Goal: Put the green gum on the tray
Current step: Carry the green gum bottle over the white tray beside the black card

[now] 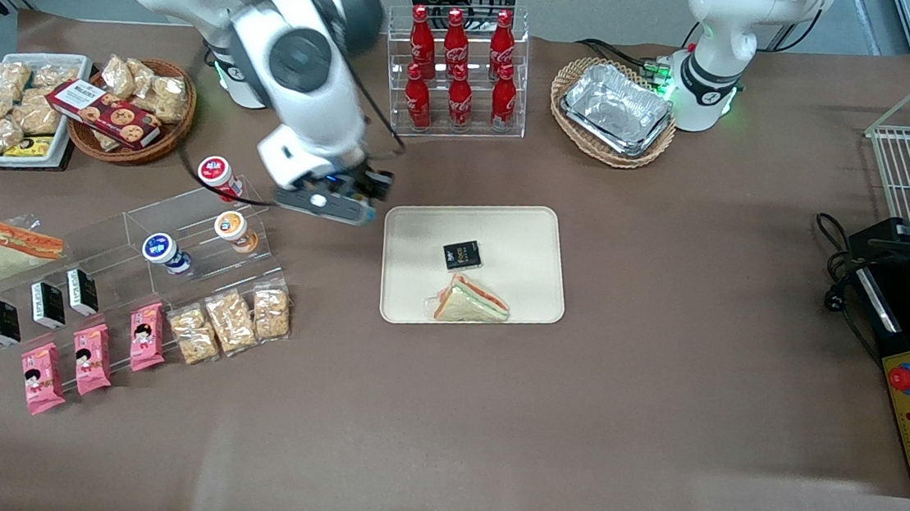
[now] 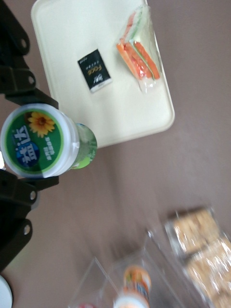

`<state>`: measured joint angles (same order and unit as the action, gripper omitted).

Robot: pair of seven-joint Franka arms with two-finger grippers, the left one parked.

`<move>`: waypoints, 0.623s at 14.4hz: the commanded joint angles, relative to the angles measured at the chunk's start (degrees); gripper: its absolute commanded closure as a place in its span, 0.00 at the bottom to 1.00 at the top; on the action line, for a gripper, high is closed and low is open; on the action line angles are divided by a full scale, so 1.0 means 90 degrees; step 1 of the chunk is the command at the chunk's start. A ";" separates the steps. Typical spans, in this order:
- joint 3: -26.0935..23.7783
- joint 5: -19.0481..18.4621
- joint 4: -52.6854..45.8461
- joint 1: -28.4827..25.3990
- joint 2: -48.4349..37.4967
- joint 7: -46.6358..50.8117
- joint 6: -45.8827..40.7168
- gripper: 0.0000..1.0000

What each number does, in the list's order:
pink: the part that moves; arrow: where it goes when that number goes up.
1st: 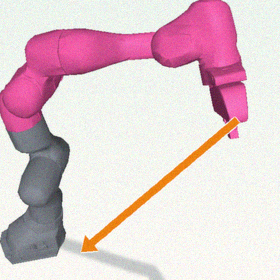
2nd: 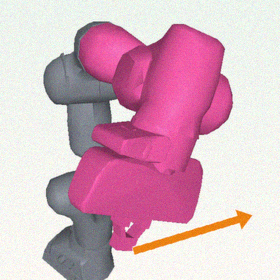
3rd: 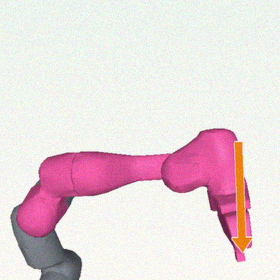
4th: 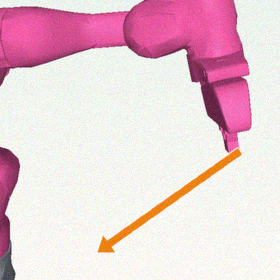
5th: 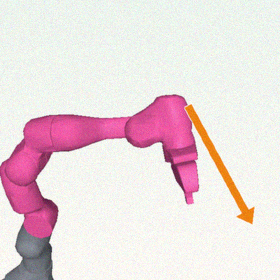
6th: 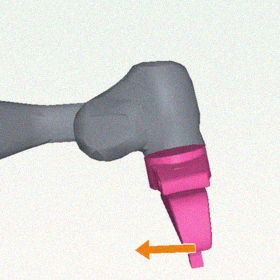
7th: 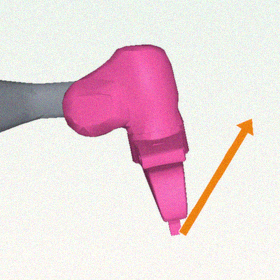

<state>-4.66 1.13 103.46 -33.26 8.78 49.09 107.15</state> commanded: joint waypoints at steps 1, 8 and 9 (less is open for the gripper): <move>-0.0380 -0.0009 0.0290 0.0043 0.0731 0.0716 0.1283 0.78; -0.0517 -0.0038 0.1685 0.0082 0.1173 0.1069 0.3267 0.76; -0.0517 -0.0038 0.1988 0.0092 0.1173 0.1069 0.3637 0.76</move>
<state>-8.88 1.07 113.85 -33.28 20.61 57.56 132.31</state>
